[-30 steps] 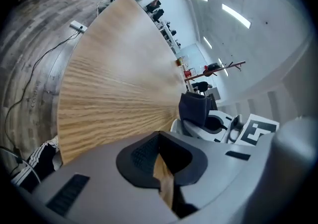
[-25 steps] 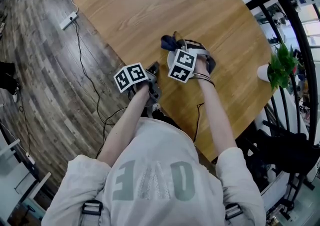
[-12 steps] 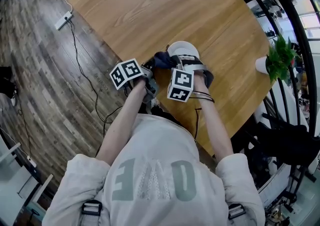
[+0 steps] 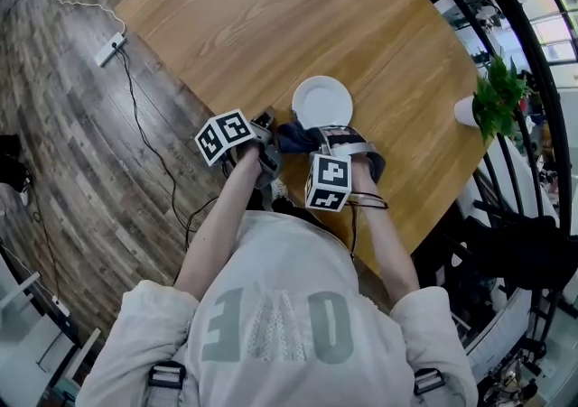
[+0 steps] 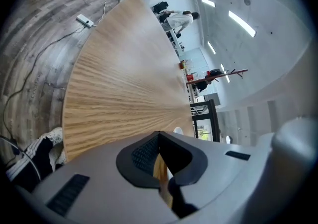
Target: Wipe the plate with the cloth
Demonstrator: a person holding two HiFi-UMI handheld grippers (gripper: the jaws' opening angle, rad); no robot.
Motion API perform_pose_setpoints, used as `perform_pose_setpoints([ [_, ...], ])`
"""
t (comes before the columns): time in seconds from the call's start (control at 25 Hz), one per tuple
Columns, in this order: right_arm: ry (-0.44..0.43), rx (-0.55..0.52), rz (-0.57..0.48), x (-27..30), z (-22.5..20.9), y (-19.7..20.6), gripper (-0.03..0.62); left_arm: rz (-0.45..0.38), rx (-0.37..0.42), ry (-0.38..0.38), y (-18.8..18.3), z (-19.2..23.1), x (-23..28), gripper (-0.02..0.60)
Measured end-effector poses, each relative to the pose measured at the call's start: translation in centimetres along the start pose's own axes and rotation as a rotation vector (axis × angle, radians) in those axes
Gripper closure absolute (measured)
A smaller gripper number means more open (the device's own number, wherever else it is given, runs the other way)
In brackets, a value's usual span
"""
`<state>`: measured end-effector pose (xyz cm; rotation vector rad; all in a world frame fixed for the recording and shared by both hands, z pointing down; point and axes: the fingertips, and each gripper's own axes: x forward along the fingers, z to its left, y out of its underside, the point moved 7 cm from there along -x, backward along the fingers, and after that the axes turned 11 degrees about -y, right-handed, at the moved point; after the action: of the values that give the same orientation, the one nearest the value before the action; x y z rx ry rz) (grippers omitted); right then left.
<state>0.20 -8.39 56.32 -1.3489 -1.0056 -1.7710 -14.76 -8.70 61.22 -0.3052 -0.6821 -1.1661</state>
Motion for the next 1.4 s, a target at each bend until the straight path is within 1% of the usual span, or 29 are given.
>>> perform_pose_setpoints([
  [0.08, 0.030, 0.067, -0.059, -0.8, -1.1, 0.1, 0.541, -0.050, 0.101, -0.006, -0.7, -1.4, -0.1, 0.575],
  [0.16, 0.077, 0.164, -0.143, -2.1, -2.3, 0.2, 0.540, -0.111, 0.214, 0.037, -1.6, -4.0, -1.0, 0.575],
  [0.24, 0.152, 0.276, -0.234, -4.4, -3.7, 0.3, 0.541, -0.186, 0.321, 0.096, -2.7, -7.3, -2.7, 0.575],
  [0.28, 0.214, 0.330, -0.277, -5.9, -5.0, 0.3, 0.540, -0.232, 0.385, 0.134, -3.7, -9.3, -3.5, 0.575],
  [0.36, 0.383, 0.422, -0.360, -9.5, -8.8, 0.5, 0.540, -0.345, 0.545, 0.240, -6.1, -14.0, -5.2, 0.575],
  [0.44, 0.546, 0.495, -0.451, -13.7, -11.4, 0.7, 0.540, -0.490, 0.732, 0.330, -7.4, -18.7, -8.0, 0.575],
  [0.48, 0.610, 0.525, -0.506, -15.8, -11.9, 0.8, 0.540, -0.565, 0.813, 0.363, -7.4, -20.7, -9.7, 0.575],
  [0.56, 0.712, 0.568, -0.638, -19.9, -11.9, 1.0, 0.540, -0.701, 0.944, 0.411, -6.7, -23.9, -13.0, 0.575],
  [0.6, 0.756, 0.584, -0.712, -21.7, -11.5, 1.0, 0.540, -0.756, 0.999, 0.425, -6.2, -25.1, -14.4, 0.575],
  [0.72, 0.873, 0.618, -0.923, -25.5, -9.6, 1.1, 0.542, -0.866, 1.138, 0.437, -4.6, -27.2, -17.2, 0.575],
  [0.76, 0.904, 0.629, -0.970, -26.0, -8.8, 1.3, 0.540, -0.893, 1.182, 0.431, -4.0, -27.5, -17.8, 0.575],
  [0.84, 0.946, 0.659, -1.009, -26.0, -7.4, 1.9, 0.542, -0.947, 1.271, 0.415, -2.8, -27.6, -18.6, 0.575],
  [0.92, 0.954, 0.702, -1.003, -25.2, -6.2, 2.6, 0.542, -0.978, 1.331, 0.408, -1.8, -27.6, -18.7, 0.575],
  [1.04, 0.927, 0.766, -1.018, -24.4, -4.9, 3.1, 0.542, -0.978, 1.368, 0.405, -0.9, -27.6, -18.4, 0.575],
  [1.16, 0.927, 0.789, -1.047, -24.6, -4.3, 3.5, 0.542, -0.980, 1.420, 0.388, -0.2, -28.0, -18.1, 0.575],
  [1.24, 0.933, 0.790, -1.037, -24.9, -4.3, 3.7, 0.542, -0.984, 1.432, 0.390, 0.0, -28.3, -18.0, 0.575],
  [1.4, 0.945, 0.787, -1.029, -25.2, -4.1, 3.9, 0.542, -0.964, 1.430, 0.405, 0.5, -28.6, -17.7, 0.575],
])
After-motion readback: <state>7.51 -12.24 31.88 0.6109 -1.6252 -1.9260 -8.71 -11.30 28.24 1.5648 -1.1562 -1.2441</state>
